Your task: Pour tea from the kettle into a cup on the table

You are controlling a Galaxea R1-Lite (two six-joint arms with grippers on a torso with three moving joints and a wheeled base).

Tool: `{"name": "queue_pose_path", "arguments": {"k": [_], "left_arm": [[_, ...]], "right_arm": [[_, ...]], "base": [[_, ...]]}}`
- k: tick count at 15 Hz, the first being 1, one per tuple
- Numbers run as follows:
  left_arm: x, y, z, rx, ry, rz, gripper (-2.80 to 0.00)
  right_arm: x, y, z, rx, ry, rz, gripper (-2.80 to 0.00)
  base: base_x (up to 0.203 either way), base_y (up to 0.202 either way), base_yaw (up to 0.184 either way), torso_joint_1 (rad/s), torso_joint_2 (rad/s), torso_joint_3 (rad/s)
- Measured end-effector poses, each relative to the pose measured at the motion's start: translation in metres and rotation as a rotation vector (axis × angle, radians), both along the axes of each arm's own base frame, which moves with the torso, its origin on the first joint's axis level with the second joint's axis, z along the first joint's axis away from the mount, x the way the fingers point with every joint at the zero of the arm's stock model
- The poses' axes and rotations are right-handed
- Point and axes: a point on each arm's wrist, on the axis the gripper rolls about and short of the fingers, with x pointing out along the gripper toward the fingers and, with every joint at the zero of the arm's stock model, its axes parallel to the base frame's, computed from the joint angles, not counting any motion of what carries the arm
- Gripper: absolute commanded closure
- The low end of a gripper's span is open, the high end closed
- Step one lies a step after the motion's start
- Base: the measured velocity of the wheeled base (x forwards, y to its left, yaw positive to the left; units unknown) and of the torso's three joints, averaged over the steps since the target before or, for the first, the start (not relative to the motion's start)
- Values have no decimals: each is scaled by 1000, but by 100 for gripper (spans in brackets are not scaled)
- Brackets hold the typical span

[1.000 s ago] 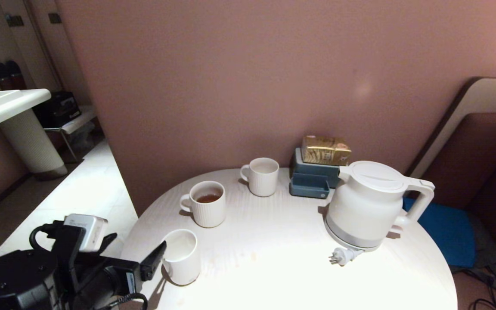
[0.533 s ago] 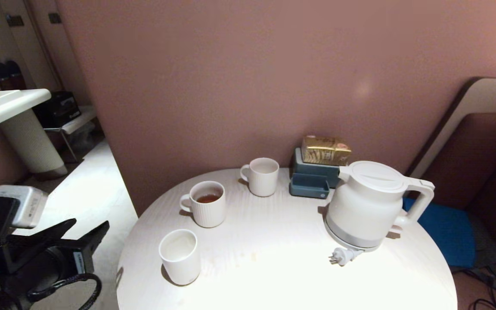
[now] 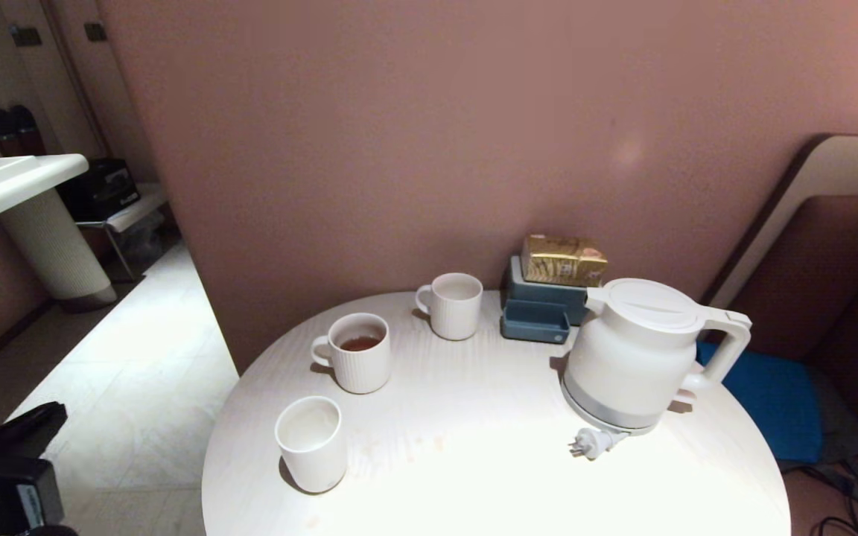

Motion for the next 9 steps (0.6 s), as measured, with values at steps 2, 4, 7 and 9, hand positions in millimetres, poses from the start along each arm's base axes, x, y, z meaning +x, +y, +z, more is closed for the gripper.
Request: {"name": "queue_pose_path", "arguments": {"k": [2,4,7,9], "left_arm": [[-17,9,-4,134,8,92,0],[-34,18,-3,247,-6,213,0],[-57,32,-1,339,-30,428,0],[-73,36,-2,356,-73,487,0]], "right_arm": [[0,0,0,0,0,0,0],[0,0,0,0,0,0,0],[0,0,0,0,0,0,0],[0,0,0,1,0,0,0]], "base": [[0,0,0,0,0,0],[0,0,0,0,0,0],[0,0,0,0,0,0],[0,0,0,0,0,0]]}}
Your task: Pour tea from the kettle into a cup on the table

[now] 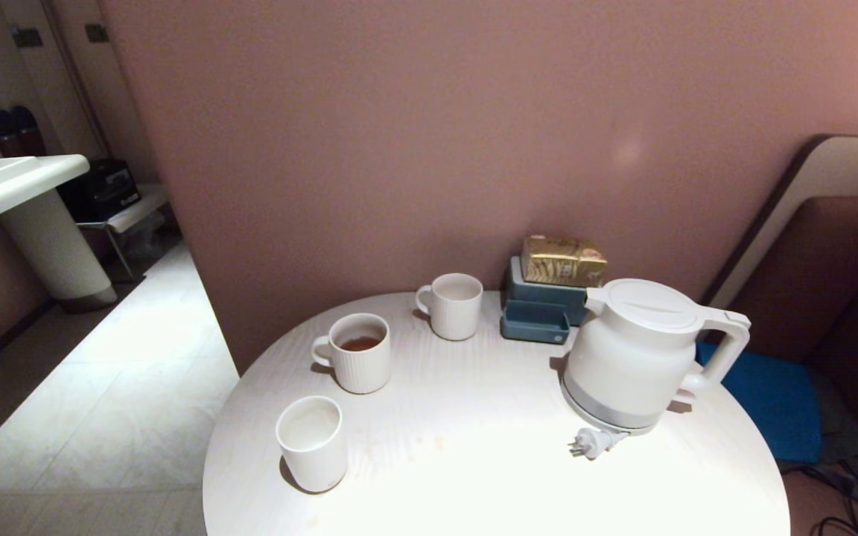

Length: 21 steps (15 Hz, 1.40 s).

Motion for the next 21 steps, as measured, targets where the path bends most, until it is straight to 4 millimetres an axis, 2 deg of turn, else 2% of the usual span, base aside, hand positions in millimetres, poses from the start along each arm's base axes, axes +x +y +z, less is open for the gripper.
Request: {"name": "queue_pose_path", "arguments": {"k": [3,6,8,10,12,14,16,19,21], "left_arm": [[-16,2,-21,-2,-61,33,0],[-19,2,-34,-18,-185,29,0],[-18,0,-43,-52,-218,-105,0],[-15,-5,-49,-120,-218,-332,0],[-13,-9,-63,-185,-84,-524,0],[-13,-12,-79,-181,97,-634,0],[-14,-11,-83,-92,199,-586,0],[-17,-6,-65,116,202,-323,0],[-20,-5,-58,154,155,-226,0]], "right_arm": [[0,0,0,-1,0,0,0],[0,0,0,-2,-1,0,0],[0,0,0,-1,-1,0,0],[0,0,0,0,-1,0,0],[0,0,0,-1,-1,0,0],[0,0,0,-3,0,0,0],[0,0,0,-5,0,0,0],[0,0,0,-5,-1,0,0],[0,0,0,-4,-1,0,0]], "base": [[0,0,0,0,0,0],[0,0,0,0,0,0],[0,0,0,0,0,0],[0,0,0,0,0,0],[0,0,0,0,0,0],[0,0,0,0,0,0],[0,0,0,0,0,0],[0,0,0,0,0,0],[0,0,0,0,0,0]]}}
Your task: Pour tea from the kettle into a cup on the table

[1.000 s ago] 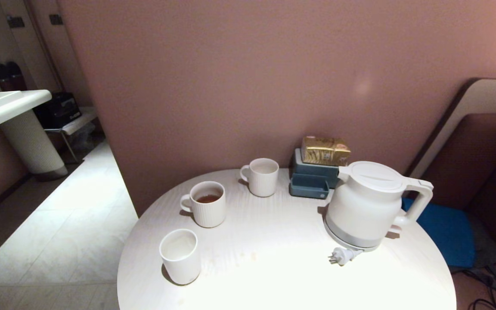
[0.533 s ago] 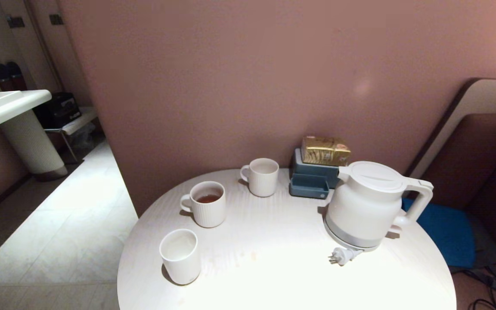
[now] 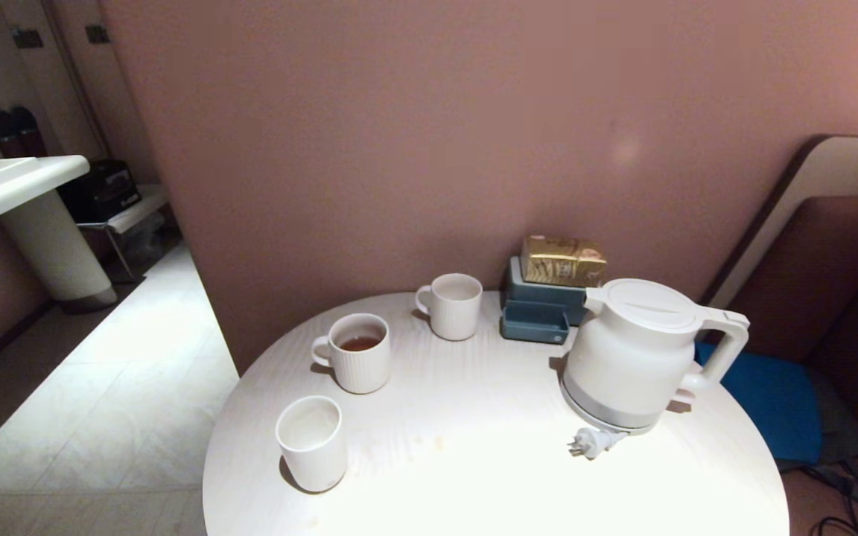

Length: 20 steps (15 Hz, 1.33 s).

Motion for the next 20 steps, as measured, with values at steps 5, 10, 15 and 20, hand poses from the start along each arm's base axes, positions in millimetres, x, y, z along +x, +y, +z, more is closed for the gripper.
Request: {"name": "queue_pose_path", "arguments": {"k": [5,10,15,20], "left_arm": [[-2,-4,-21,-345,-78,-153,0],[-16,-10,-37,-600,-89,-427,0],[-19,-10,-42,-628,-117,-442,0],[-19,-9,-43,-663,-138,-415,0]], "right_arm": [[0,0,0,1,0,1,0],[0,0,0,-12,-1,4,0],[0,1,-1,-116,5,43,0],[0,1,0,-61,2,36,0]], "base": [[0,0,0,0,0,0],[0,0,0,0,0,0],[0,0,0,0,0,0],[0,0,0,0,0,0]]}}
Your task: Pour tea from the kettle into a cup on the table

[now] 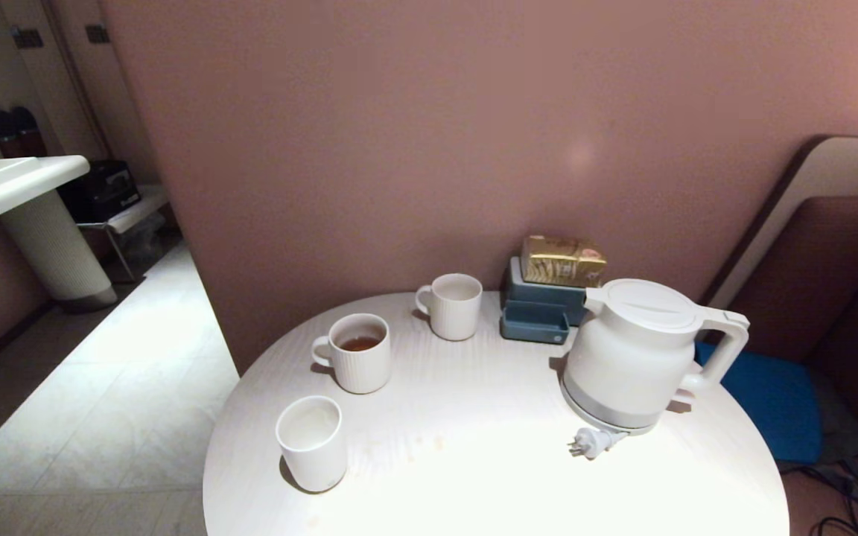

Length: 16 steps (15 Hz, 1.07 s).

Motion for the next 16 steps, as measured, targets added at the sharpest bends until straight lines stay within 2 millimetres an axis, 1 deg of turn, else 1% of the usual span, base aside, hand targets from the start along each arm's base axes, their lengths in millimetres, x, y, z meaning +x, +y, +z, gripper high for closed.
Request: {"name": "queue_pose_path", "arguments": {"k": [6,16], "left_arm": [[0,0,0,-17,-1,12,0],[0,0,0,-17,-1,12,0]], "right_arm": [[0,-1,0,60,-3,-30,0],[0,-1,0,62,-2,-33,0]], "base": [[0,0,0,0,0,0],[0,0,0,0,0,0]]}}
